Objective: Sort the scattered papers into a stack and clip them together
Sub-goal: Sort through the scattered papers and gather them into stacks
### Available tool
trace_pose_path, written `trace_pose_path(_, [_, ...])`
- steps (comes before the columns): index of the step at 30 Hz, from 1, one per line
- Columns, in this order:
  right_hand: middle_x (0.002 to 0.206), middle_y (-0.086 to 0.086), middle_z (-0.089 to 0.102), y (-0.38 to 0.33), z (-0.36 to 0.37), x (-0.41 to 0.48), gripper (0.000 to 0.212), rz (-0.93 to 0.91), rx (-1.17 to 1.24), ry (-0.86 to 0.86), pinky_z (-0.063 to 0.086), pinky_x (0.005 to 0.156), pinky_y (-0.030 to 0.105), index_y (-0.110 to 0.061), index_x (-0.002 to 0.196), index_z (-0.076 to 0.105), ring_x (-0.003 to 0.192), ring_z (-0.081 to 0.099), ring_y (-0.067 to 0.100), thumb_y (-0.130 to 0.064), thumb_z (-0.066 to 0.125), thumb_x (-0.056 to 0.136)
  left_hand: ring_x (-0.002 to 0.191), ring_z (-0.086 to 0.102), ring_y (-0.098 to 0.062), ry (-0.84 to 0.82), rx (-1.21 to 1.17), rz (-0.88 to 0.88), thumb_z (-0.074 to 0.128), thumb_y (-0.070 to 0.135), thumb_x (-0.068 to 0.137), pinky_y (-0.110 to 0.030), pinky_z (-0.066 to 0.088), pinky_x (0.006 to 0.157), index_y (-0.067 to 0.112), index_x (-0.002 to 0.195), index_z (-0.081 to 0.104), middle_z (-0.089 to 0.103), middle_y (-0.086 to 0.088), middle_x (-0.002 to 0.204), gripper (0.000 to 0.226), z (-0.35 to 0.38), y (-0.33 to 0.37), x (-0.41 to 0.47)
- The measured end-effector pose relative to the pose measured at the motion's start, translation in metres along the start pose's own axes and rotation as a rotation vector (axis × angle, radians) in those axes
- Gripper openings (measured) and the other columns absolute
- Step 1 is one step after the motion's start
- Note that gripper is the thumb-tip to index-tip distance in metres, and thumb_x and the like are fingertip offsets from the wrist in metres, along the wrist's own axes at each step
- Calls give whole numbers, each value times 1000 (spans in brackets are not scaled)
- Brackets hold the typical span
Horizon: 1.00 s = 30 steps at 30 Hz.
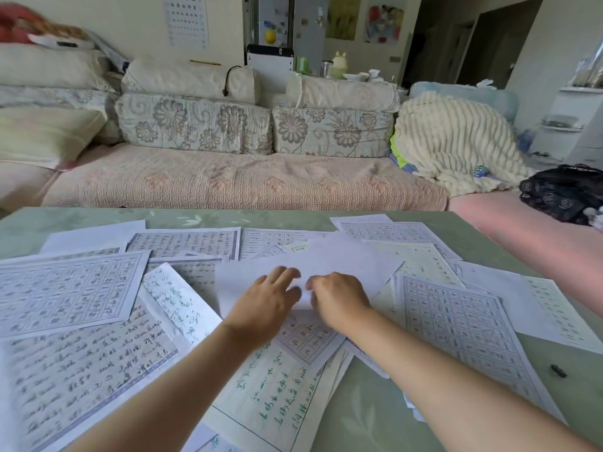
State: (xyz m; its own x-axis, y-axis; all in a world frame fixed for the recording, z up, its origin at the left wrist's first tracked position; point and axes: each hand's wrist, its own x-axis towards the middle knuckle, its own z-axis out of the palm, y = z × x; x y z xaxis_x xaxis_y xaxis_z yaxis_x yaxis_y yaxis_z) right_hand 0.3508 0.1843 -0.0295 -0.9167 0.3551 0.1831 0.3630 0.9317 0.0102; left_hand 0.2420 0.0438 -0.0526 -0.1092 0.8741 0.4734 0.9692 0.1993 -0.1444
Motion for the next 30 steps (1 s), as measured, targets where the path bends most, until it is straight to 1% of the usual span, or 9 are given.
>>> trace_pose_path(3, [99, 1, 75, -17, -6, -7, 20, -2, 277, 85, 45, 76, 27, -24, 110, 68, 97, 68, 23, -31, 59, 94, 117, 51, -26, 1, -93, -132, 66, 6, 70, -35, 51, 85, 19, 110, 42, 51, -5, 129, 49, -8, 6, 1])
trace_pose_path(7, [107, -11, 74, -11, -14, -14, 53, 93, 798, -68, 51, 88, 21, -31, 117, 62, 97, 67, 2, -50, 82, 72, 90, 66, -25, -134, -240, -373, 54, 22, 92, -34, 53, 68, 24, 123, 49, 70, 3, 101, 32, -11, -1, -3])
trace_pose_path(9, [125, -16, 64, 1, -16, -19, 68, 49, 645, -134, 47, 97, 26, -35, 128, 56, 113, 59, 2, -50, 83, 67, 83, 65, -23, -123, -241, -397, 54, 25, 94, -31, 50, 65, 23, 106, 67, 72, 1, 90, 18, -16, -4, -5])
trace_pose_path(12, [122, -8, 68, 20, -11, -25, 36, -41, 319, -56, 49, 92, 31, -31, 122, 66, 113, 62, 16, -20, 63, 87, 80, 64, -13, -135, -296, -386, 58, 31, 93, -26, 50, 67, 26, 99, 72, 73, 7, 87, 16, -27, 1, -3])
trace_pose_path(16, [108, -2, 75, 29, -3, -25, 50, -137, 360, -15, 53, 89, 34, -27, 107, 77, 101, 66, 18, 8, 55, 79, 85, 66, 0, -466, -620, -420, 61, 59, 82, -24, 55, 83, 32, 101, 71, 73, 15, 95, 34, -49, 0, 3])
trace_pose_path(20, [109, -1, 75, 30, 4, -24, 57, -322, 448, 91, 49, 92, 33, -25, 94, 81, 104, 66, 20, 14, 59, 59, 98, 64, -6, -324, -704, -579, 55, 70, 80, -32, 52, 92, 32, 106, 68, 70, 13, 106, 47, -57, -18, -4])
trace_pose_path(25, [116, 0, 72, 24, 4, -29, 43, -165, 574, 220, 45, 101, 34, -25, 98, 80, 114, 58, 18, 8, 66, 75, 112, 55, -2, -540, -635, -380, 67, 74, 64, -28, 47, 95, 39, 131, 50, 55, 21, 124, 78, -56, 11, -10])
trace_pose_path(28, [146, 12, 46, 24, 7, -26, 49, -18, 426, 227, 31, 114, 43, -20, 123, 68, 138, 36, 30, -5, 71, 76, 96, 64, -17, -437, -451, -355, 56, 38, 88, -34, 52, 83, 27, 112, 61, 67, 5, 105, 27, -43, 24, -6])
trace_pose_path(30, [154, 9, 24, 23, 3, -22, 65, 283, 422, 178, 32, 115, 43, -20, 140, 45, 142, 23, 30, -15, 68, 79, 82, 63, -23, -422, -427, -394, 46, 27, 97, -35, 52, 72, 22, 94, 61, 66, 0, 85, 16, -43, 24, -6])
